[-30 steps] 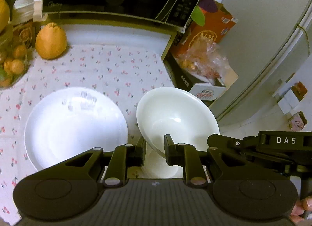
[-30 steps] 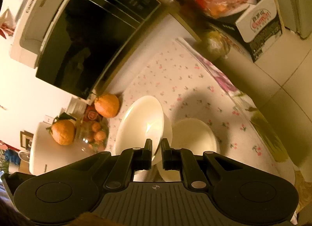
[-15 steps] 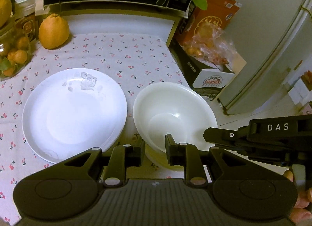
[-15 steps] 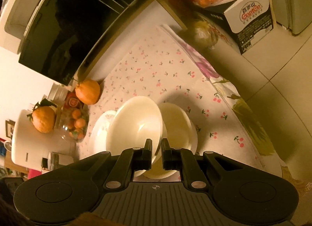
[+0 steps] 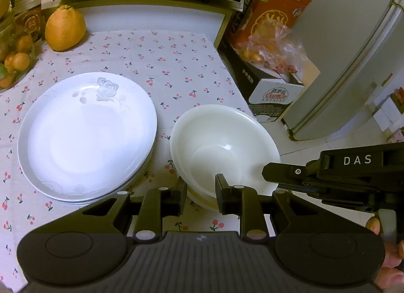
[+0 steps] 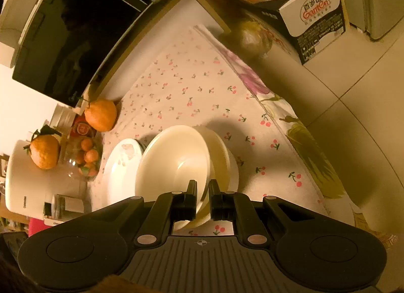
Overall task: Organize plates and bowls
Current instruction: 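Lower the white bowl into the placed bowl and open both tools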
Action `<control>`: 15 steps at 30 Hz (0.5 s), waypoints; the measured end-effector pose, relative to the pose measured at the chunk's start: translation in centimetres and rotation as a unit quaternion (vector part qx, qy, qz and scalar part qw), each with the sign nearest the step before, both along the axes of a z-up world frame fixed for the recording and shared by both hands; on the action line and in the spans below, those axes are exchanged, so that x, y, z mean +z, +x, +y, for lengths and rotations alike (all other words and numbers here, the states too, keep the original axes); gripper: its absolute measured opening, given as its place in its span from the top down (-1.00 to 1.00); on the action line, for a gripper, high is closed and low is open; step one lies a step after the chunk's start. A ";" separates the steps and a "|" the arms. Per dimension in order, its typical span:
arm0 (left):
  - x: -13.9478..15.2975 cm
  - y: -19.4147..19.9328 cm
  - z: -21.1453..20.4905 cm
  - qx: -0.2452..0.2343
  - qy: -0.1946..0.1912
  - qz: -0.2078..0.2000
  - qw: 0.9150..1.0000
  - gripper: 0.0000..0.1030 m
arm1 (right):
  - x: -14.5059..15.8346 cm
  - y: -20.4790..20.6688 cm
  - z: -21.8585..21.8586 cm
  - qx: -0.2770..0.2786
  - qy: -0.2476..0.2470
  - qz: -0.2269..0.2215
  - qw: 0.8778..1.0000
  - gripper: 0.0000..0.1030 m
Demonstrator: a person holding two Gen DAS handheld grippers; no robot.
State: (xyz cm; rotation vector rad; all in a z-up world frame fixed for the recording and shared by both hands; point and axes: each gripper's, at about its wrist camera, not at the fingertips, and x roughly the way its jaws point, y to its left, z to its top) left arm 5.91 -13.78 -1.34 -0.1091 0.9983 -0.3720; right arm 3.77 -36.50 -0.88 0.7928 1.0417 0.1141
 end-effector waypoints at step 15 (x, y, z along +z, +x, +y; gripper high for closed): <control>0.0 -0.5 -1.3 0.000 0.053 -0.013 0.999 0.46 | 0.2 0.4 0.2 0.011 -0.027 -0.003 1.000 0.73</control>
